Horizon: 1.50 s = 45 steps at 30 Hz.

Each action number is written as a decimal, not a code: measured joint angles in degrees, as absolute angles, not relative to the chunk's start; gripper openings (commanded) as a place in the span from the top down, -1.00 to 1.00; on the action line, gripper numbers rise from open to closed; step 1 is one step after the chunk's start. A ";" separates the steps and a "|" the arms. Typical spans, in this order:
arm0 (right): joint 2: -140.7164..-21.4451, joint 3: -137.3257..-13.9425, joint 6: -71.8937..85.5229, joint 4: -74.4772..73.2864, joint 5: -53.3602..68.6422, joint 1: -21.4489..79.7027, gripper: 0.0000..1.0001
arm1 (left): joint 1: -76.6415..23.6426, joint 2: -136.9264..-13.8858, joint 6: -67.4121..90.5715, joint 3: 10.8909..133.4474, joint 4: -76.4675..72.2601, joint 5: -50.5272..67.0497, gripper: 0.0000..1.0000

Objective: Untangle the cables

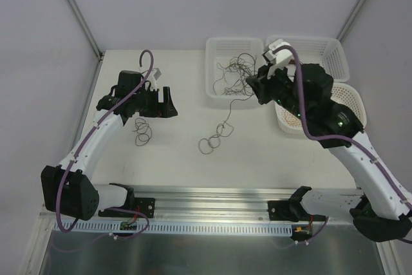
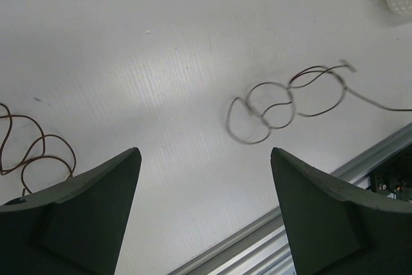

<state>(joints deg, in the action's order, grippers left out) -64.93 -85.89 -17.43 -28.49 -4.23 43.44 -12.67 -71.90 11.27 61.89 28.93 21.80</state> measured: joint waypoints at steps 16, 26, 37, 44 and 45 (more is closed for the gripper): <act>-63.07 -89.01 -16.47 -29.63 -7.62 42.57 0.99 | -17.34 -74.81 19.07 58.54 25.58 29.43 -0.63; -60.16 -87.29 -13.52 -27.44 -3.16 42.57 0.99 | -22.22 -56.64 27.33 45.60 19.88 23.42 -0.63; -57.93 -78.94 -11.94 -24.75 -5.98 42.57 0.99 | -32.82 -60.71 31.18 40.34 13.34 17.41 -0.50; -59.86 -75.79 -9.91 -24.12 -9.50 42.57 0.99 | -44.47 -72.10 34.59 40.36 1.37 10.68 -0.30; -59.94 -75.55 -9.69 -23.99 -10.37 42.54 0.99 | -45.52 -73.82 35.18 40.40 -0.45 9.74 -0.27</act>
<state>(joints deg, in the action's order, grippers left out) -59.94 -75.55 -9.69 -23.99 -10.37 42.54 -45.52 -73.82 35.18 40.40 -0.45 9.74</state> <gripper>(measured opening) 0.019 0.661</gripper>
